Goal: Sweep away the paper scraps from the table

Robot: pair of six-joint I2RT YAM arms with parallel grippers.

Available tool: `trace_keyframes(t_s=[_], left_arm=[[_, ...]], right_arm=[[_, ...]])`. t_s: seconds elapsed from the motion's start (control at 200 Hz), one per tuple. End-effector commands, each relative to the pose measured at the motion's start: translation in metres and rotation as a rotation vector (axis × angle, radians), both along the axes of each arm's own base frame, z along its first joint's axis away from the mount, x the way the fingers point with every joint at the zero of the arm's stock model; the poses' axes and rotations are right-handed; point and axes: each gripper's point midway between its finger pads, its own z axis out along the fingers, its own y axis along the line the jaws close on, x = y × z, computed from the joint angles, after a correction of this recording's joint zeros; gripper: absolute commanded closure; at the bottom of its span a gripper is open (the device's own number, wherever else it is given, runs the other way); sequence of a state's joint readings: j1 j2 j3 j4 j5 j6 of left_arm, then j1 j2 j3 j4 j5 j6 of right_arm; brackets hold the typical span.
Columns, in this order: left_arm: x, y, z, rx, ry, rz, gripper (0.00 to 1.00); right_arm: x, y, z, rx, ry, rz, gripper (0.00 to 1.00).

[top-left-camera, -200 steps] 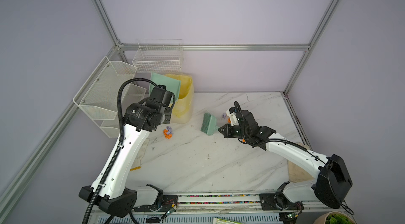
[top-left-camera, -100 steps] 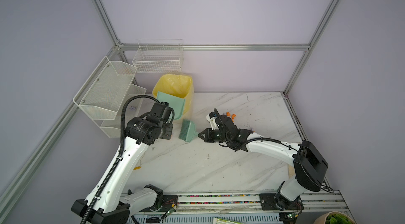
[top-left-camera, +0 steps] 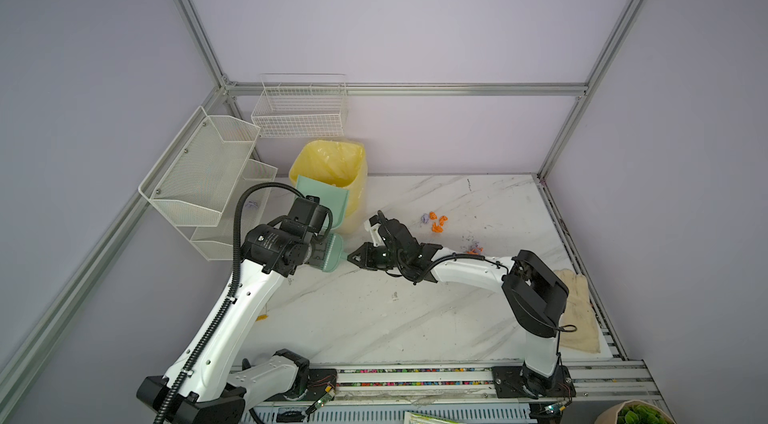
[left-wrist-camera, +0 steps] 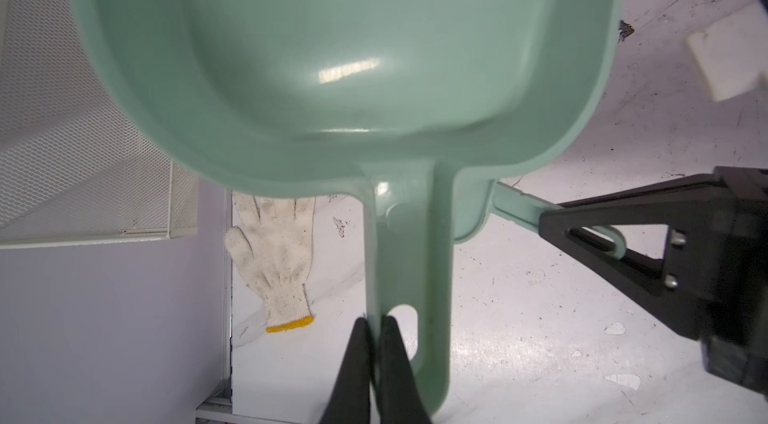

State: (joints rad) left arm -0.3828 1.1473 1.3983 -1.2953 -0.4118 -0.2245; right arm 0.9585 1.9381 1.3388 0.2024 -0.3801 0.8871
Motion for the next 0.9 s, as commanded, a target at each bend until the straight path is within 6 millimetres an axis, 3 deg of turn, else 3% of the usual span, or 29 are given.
trace_keyframes(t_s=[0.0, 0.48, 0.71, 0.895], left_arm=[[0.002, 0.003, -0.004, 0.014, -0.018, 0.007, 1.0], [-0.003, 0.004, -0.011, 0.016, 0.01, 0.004, 1.0], [-0.003, 0.002, -0.017, 0.012, 0.026, 0.0, 1.0], [-0.004, 0.001, -0.02, 0.006, 0.035, -0.002, 1.0]], right_arm=[[0.006, 0.022, 0.027, 0.106, -0.007, 0.012, 1.0], [0.029, 0.071, -0.012, 0.128, 0.097, 0.027, 1.0], [0.034, 0.058, -0.037, 0.089, 0.163, -0.008, 1.0], [0.035, 0.035, -0.05, 0.056, 0.186, -0.039, 1.0]])
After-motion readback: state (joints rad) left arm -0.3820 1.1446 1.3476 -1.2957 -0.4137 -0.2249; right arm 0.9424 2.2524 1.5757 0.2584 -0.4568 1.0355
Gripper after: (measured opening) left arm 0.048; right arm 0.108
